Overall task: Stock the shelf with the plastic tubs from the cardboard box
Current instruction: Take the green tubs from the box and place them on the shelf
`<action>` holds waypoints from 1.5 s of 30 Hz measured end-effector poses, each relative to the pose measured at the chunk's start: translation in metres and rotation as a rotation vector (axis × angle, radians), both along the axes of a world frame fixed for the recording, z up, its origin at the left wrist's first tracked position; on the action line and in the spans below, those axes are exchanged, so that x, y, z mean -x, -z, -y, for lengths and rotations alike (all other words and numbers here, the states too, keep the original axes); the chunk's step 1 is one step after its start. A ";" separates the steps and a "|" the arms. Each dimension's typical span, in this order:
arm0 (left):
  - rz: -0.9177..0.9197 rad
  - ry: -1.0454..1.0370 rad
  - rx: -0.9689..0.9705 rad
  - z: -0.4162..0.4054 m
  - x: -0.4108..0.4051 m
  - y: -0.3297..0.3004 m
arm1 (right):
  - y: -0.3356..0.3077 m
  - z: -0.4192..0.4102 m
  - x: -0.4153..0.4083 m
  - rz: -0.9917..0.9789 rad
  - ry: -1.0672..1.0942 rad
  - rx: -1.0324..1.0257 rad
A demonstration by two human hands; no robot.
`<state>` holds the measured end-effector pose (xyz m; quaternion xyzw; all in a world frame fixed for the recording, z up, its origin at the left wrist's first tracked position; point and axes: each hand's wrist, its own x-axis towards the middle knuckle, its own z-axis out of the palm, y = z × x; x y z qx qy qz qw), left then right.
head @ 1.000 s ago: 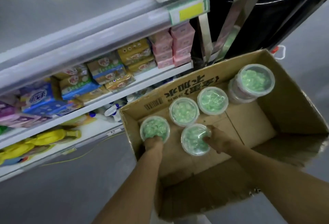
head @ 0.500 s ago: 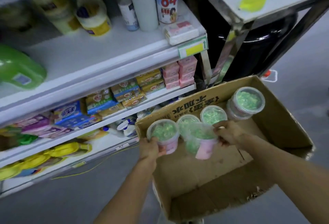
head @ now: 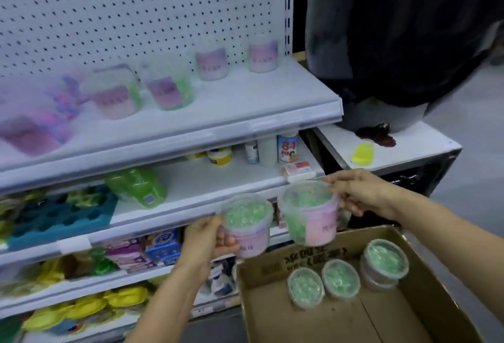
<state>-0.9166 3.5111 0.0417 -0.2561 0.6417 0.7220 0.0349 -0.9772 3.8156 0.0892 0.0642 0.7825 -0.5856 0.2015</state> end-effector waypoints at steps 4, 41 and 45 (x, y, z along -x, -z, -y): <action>-0.120 0.005 0.029 0.014 0.005 -0.064 | -0.068 0.019 0.012 -0.140 -0.041 0.078; -0.327 0.066 -0.010 0.058 0.125 -0.209 | -0.158 0.170 0.086 -1.558 -0.438 -0.803; -0.323 0.251 0.013 0.021 0.131 -0.212 | -0.158 0.129 0.096 -1.592 -0.304 -0.846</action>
